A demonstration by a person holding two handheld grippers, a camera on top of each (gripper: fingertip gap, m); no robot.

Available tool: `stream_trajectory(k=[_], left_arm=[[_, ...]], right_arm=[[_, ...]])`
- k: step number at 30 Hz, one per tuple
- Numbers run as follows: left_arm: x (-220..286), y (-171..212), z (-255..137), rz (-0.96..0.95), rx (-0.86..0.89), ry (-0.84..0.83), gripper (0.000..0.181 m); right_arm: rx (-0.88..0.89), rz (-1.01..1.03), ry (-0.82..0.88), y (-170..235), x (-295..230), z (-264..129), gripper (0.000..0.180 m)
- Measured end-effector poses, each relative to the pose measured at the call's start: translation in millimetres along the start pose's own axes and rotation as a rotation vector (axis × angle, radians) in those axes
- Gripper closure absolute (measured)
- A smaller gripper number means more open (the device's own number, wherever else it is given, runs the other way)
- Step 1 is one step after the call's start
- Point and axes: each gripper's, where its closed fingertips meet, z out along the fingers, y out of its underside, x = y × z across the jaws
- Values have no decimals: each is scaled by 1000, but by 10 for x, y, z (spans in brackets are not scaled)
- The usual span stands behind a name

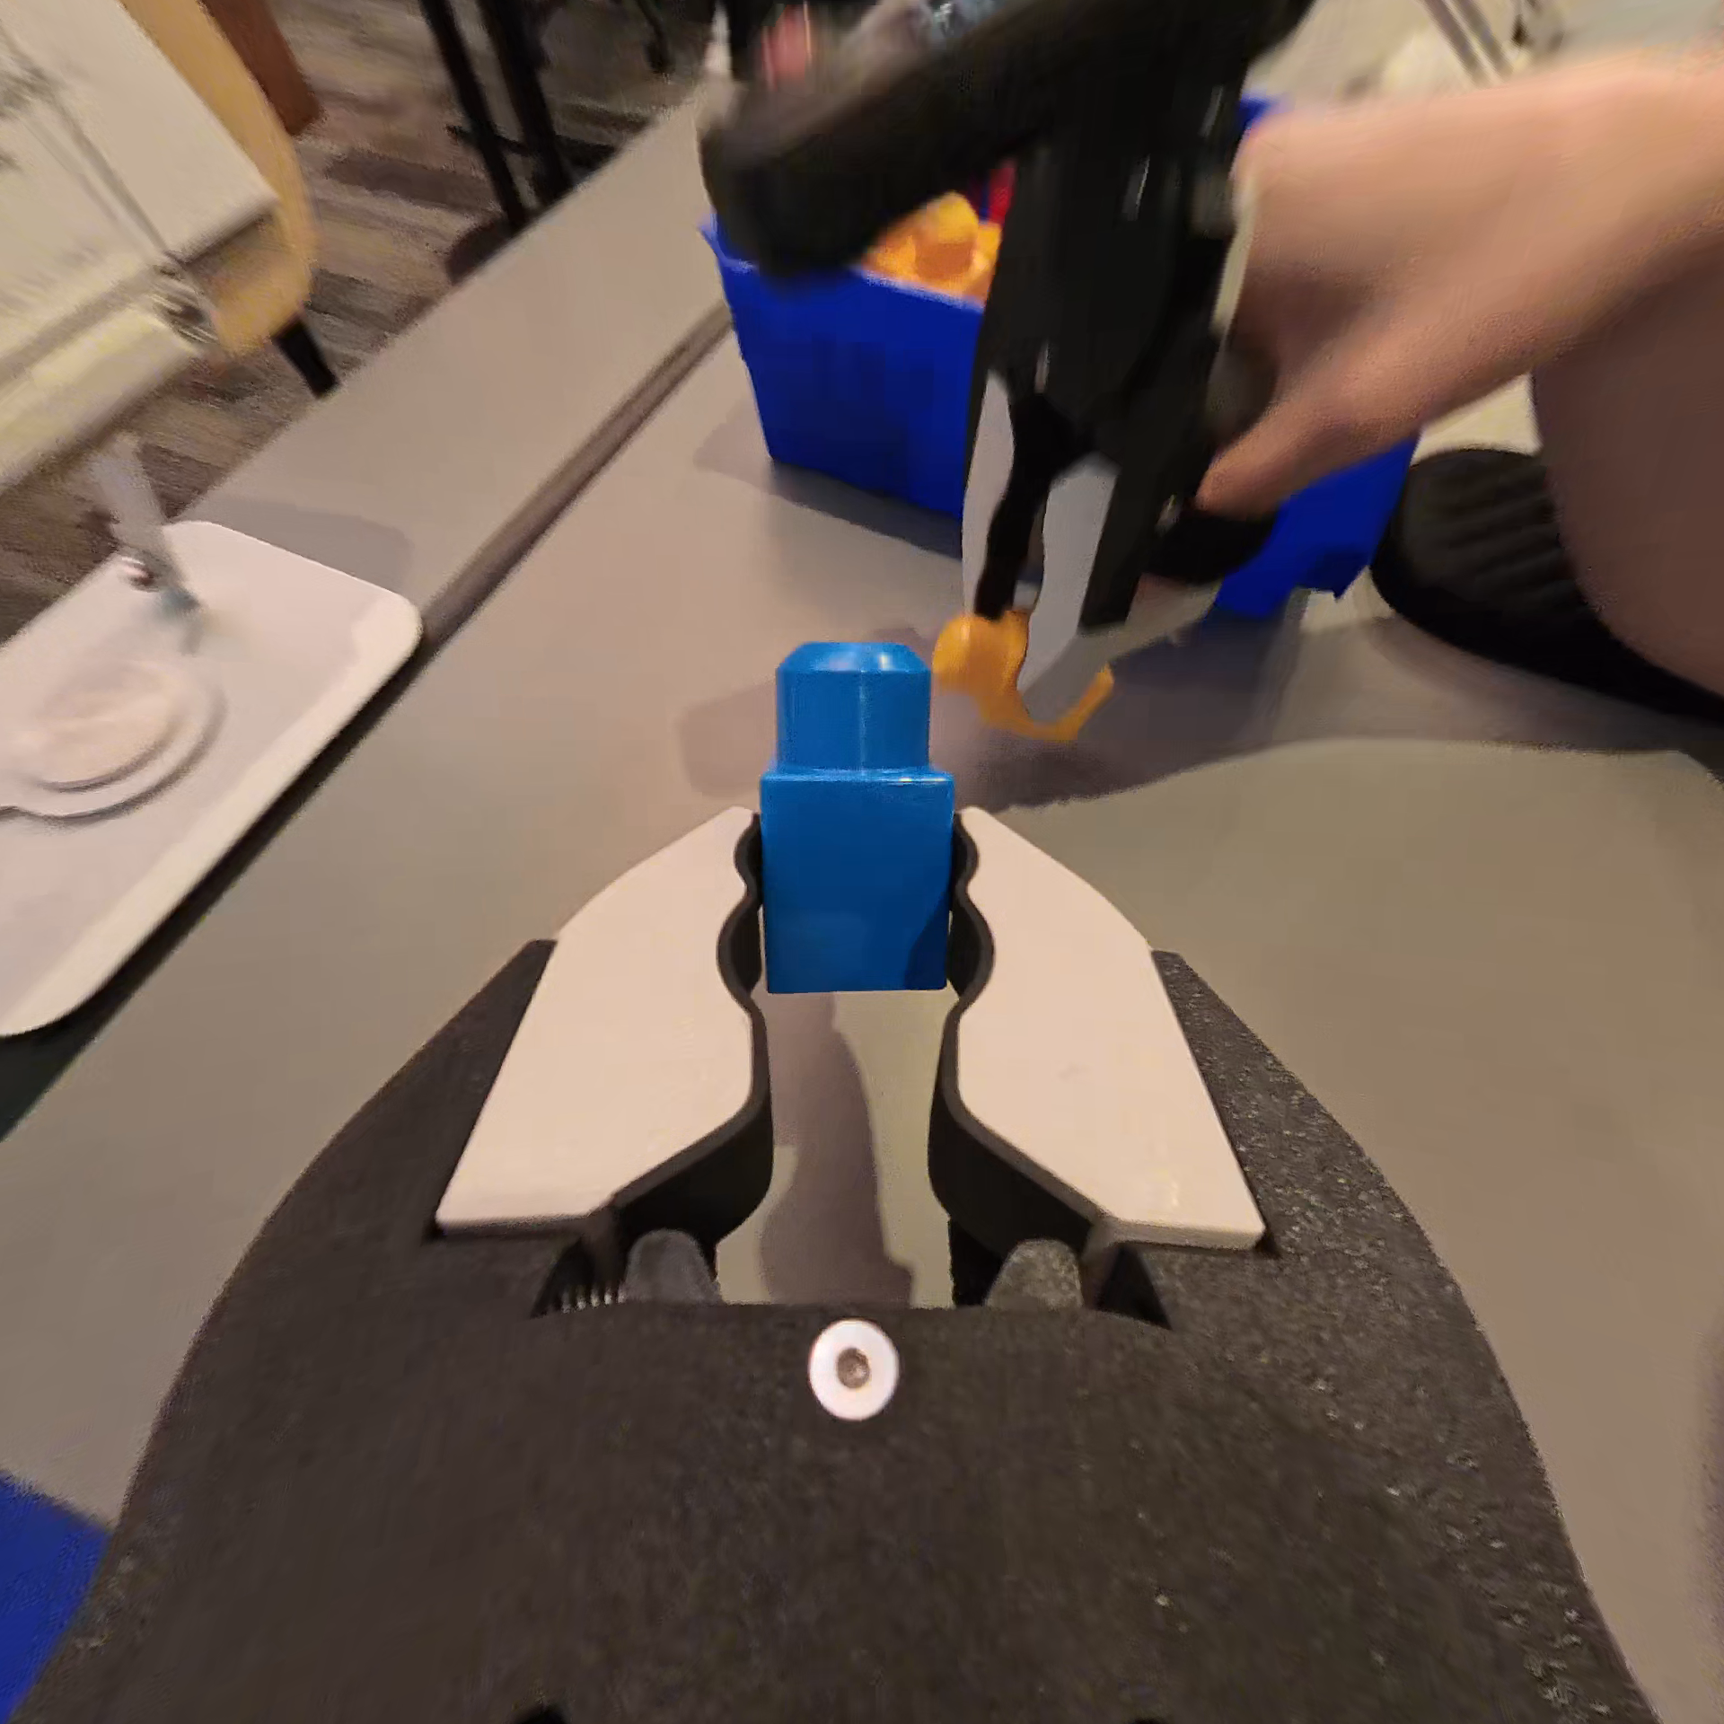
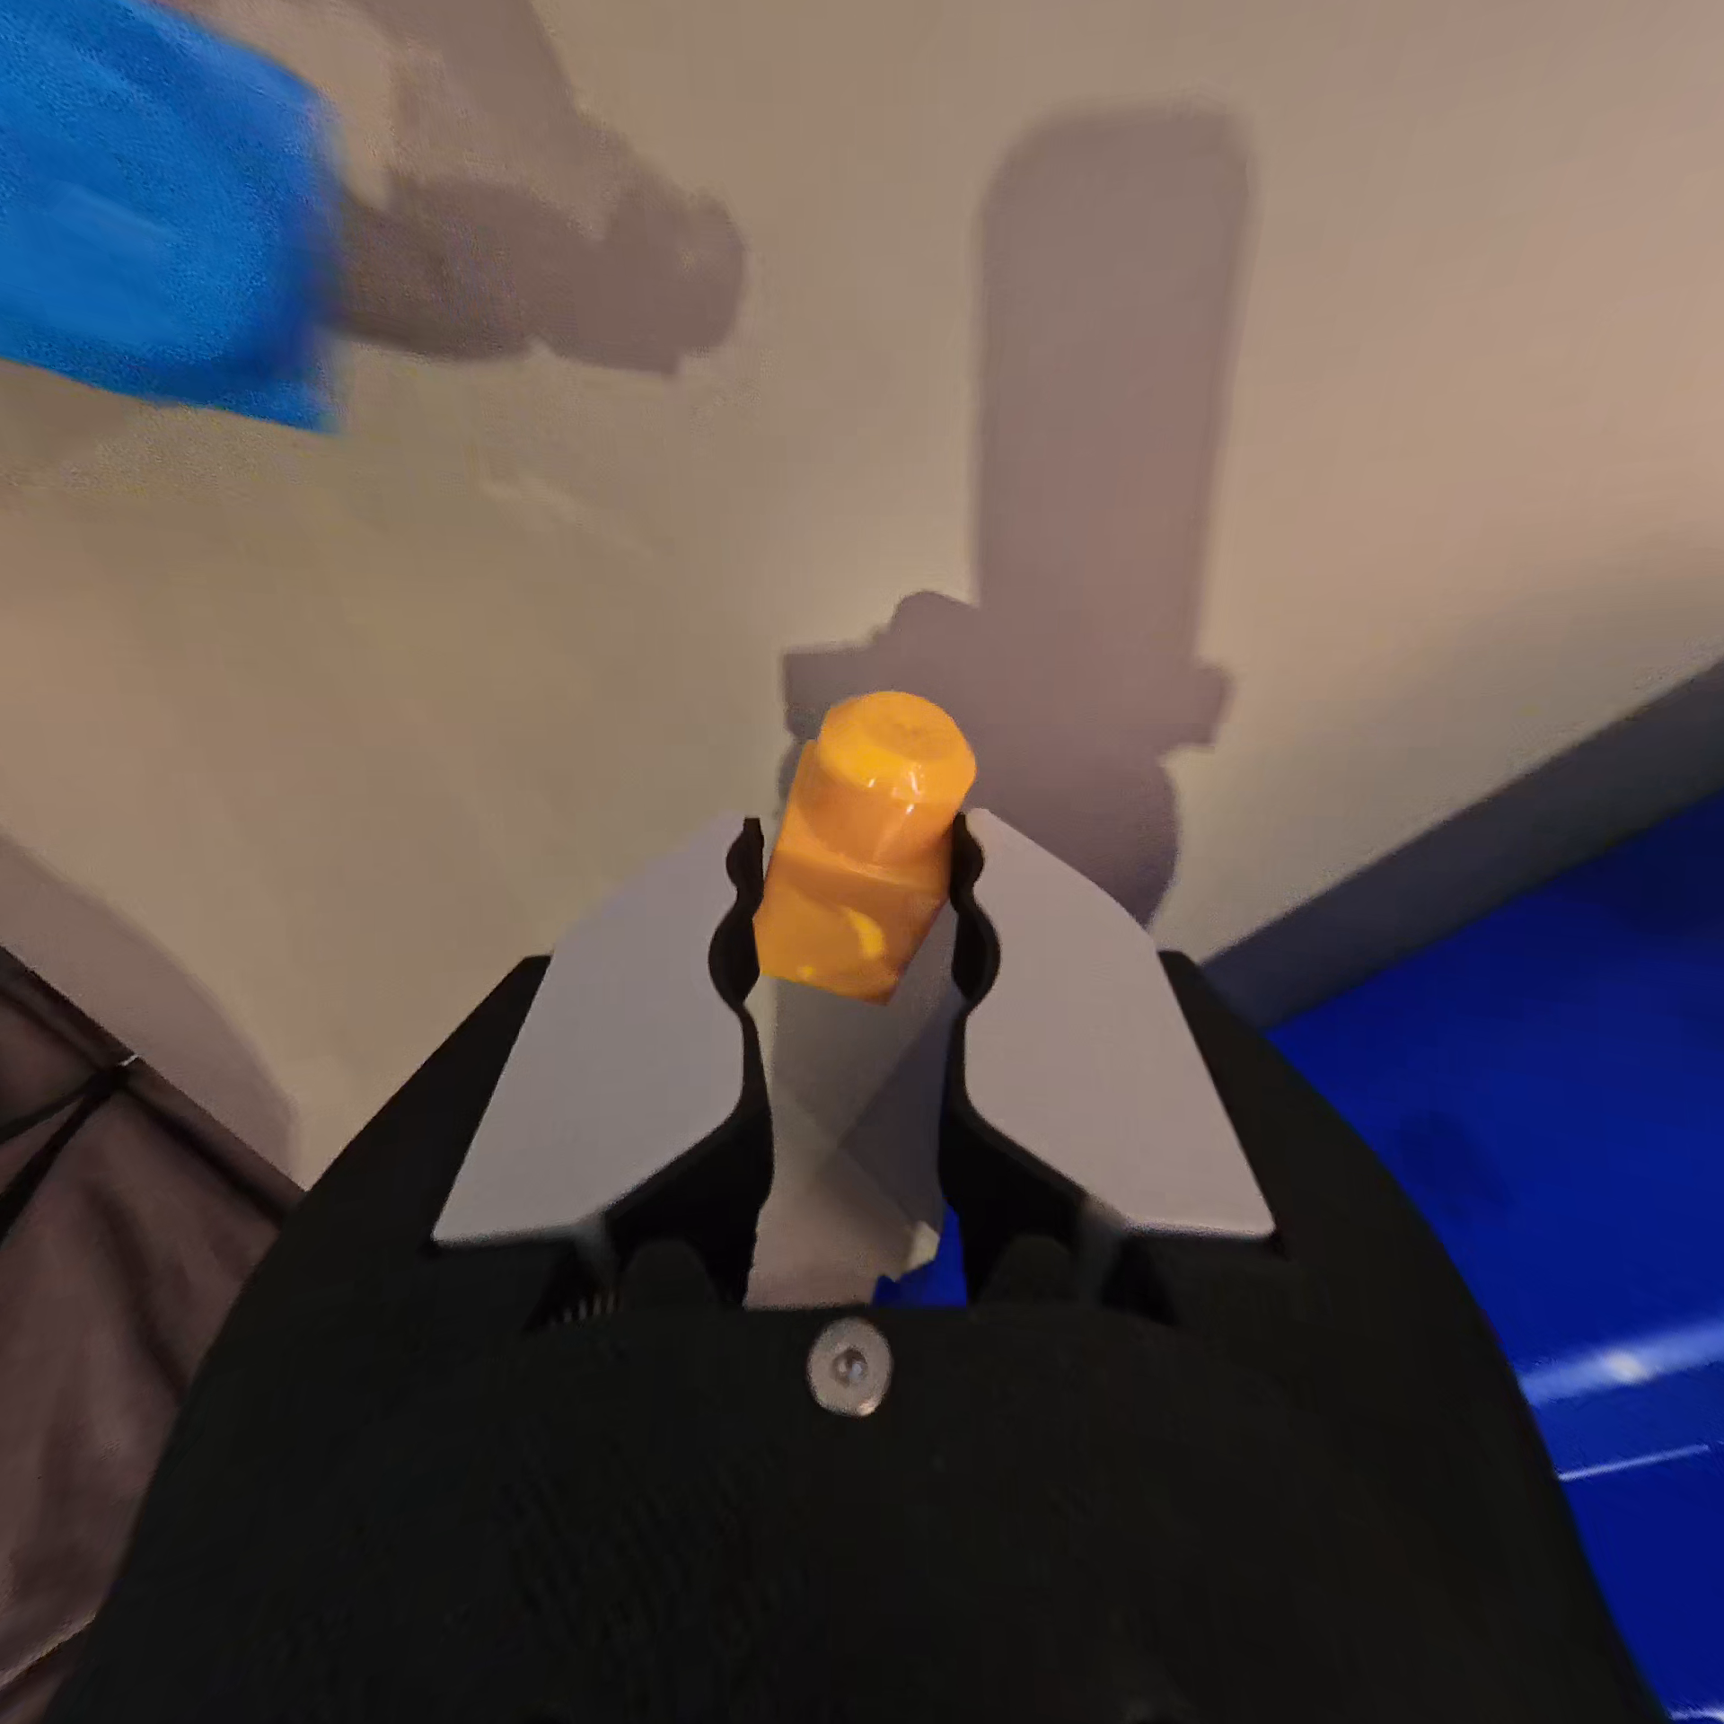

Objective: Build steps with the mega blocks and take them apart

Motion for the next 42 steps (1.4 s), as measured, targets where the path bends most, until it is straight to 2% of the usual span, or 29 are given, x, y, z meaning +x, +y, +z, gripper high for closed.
stream_trajectory(k=[4,7,11,13,16,18,20,22,24,29,34,35,42], left_arm=[[75,-327,-337,3,88,-38,144],[248,-543,-517,4,171,11,144],[437,-692,-638,-1,239,83,145],[469,-752,-697,0,270,92,145],[511,-828,-804,0,317,115,145],[546,-872,-866,-6,346,144,145],[564,-908,-913,-15,368,161,145],[600,-932,-947,-16,385,186,144],[630,-966,-995,-23,409,208,144],[680,-991,-1048,-12,418,220,144],[780,-1004,-1043,3,422,260,144],[787,-1008,-1042,8,427,262,144],[749,-917,-907,85,371,161,139]], right_arm=[[-51,27,18,4,51,203,140],[-71,27,50,9,92,265,140],[-94,15,-2,14,37,331,140],[-33,25,-50,-76,-19,233,140],[209,-17,-69,-361,-85,-194,140],[486,-147,-112,-649,-292,-660,137],[802,-330,-338,-810,-812,-1224,127],[1014,-474,-578,-723,-1248,-1651,127],[1102,-546,-610,-685,-1355,-1778,132],[1063,-683,-691,-538,-1558,-1726,133],[1146,-750,-690,-514,-1679,-1786,133],[1157,-760,-686,-509,-1690,-1790,143],[1113,-771,-615,-533,-1725,-1685,145]])
